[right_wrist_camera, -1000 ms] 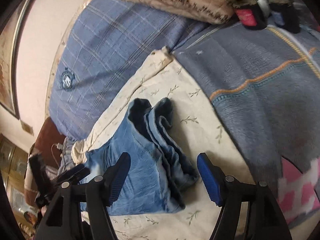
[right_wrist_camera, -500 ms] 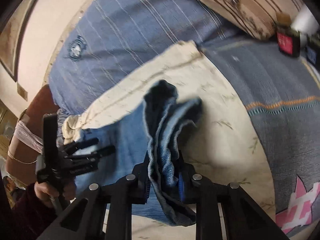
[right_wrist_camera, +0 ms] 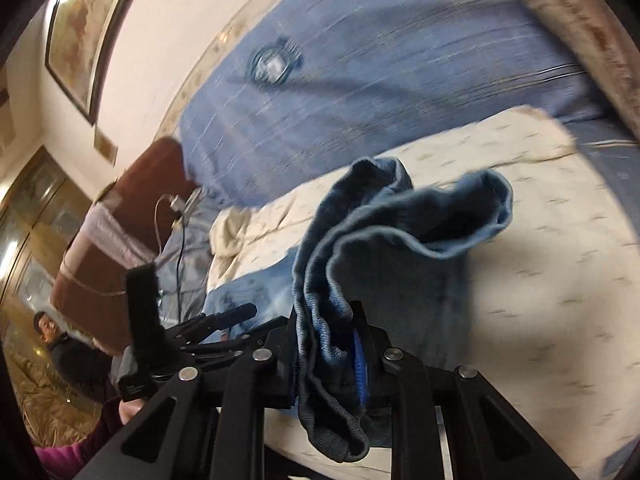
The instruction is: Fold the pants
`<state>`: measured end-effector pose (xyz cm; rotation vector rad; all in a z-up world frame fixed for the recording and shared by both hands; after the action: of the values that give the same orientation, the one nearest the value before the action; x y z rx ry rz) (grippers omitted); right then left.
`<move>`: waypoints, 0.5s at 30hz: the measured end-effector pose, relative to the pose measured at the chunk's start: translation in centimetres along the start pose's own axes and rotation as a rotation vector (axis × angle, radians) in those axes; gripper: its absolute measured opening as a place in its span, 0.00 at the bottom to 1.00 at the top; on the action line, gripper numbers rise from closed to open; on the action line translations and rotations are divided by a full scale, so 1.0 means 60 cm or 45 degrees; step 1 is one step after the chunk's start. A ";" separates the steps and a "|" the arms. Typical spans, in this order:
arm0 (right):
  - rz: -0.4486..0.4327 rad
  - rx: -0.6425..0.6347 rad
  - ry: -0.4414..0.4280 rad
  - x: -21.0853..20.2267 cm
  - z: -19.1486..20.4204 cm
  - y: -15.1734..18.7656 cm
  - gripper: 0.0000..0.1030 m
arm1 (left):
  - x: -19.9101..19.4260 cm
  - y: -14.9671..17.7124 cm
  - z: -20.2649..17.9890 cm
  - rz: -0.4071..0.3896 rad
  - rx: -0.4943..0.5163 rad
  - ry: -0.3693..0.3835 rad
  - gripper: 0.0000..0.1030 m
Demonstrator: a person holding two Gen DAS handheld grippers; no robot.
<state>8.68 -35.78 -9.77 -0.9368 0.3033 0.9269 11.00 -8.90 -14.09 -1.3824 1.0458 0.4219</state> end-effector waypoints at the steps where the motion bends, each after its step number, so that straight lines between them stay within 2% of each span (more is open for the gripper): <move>1: 0.034 -0.004 0.006 0.019 0.012 0.006 0.21 | -0.006 0.007 0.013 -0.005 -0.011 -0.003 0.77; 4: 0.151 0.049 -0.014 0.087 0.026 0.027 0.30 | -0.011 0.029 0.050 -0.008 -0.048 -0.028 0.77; 5: 0.190 0.078 -0.031 0.114 0.027 0.037 0.38 | -0.010 0.035 0.062 0.001 -0.064 -0.032 0.77; 6: 0.202 0.100 -0.038 0.130 0.026 0.041 0.52 | -0.007 0.043 0.073 0.016 -0.083 -0.030 0.77; 7: 0.203 0.127 -0.051 0.145 0.025 0.045 0.56 | -0.005 0.051 0.080 0.028 -0.092 -0.024 0.77; 11: 0.103 0.162 -0.119 0.138 0.025 0.035 0.56 | 0.002 0.068 0.070 0.033 -0.092 0.006 0.77; 12: 0.064 0.138 -0.094 0.125 0.022 0.026 0.56 | 0.004 0.069 0.062 0.032 -0.083 0.022 0.77; 15: 0.061 0.112 -0.036 0.118 0.018 0.002 0.56 | 0.023 0.072 0.022 0.033 -0.029 0.063 0.77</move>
<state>12.59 -31.02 -13.40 -0.8381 0.3410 0.9625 8.78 -7.23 -17.92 -1.4068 1.1033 0.4216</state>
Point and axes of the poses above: each gripper's, at about its wrist camera, not at the fingertips, and x roughly the way its jaws point, z to its left, y to its underside, the point moved 2 cm from there along x, roughly the way its jaws point, and after that the axes turned 2 degrees about -z, right-handed, at the moved point
